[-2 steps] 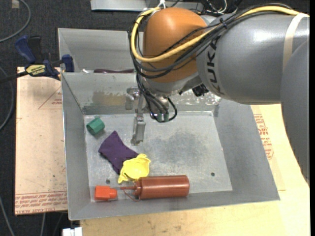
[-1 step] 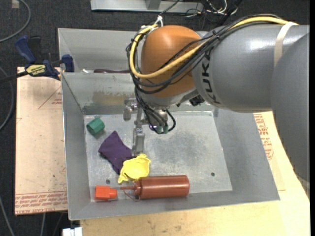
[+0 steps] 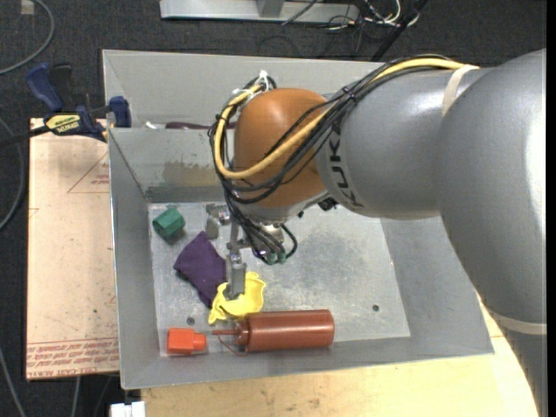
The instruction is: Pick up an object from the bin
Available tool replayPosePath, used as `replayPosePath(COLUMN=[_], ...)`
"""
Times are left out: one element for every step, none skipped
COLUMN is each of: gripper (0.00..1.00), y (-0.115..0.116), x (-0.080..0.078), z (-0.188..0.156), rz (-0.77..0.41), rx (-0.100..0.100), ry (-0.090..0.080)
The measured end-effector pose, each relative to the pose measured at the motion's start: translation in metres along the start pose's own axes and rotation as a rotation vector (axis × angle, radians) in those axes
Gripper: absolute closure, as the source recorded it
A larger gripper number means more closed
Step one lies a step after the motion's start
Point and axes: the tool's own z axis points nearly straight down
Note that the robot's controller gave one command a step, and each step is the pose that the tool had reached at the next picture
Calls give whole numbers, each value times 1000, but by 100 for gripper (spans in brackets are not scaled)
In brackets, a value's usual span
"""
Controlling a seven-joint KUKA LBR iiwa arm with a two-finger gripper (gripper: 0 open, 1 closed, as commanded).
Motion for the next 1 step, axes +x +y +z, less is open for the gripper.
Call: replayPosePath(gripper=[100], y=[-8], x=[24], z=[72], rz=[-507], rx=[-1], ry=[-10])
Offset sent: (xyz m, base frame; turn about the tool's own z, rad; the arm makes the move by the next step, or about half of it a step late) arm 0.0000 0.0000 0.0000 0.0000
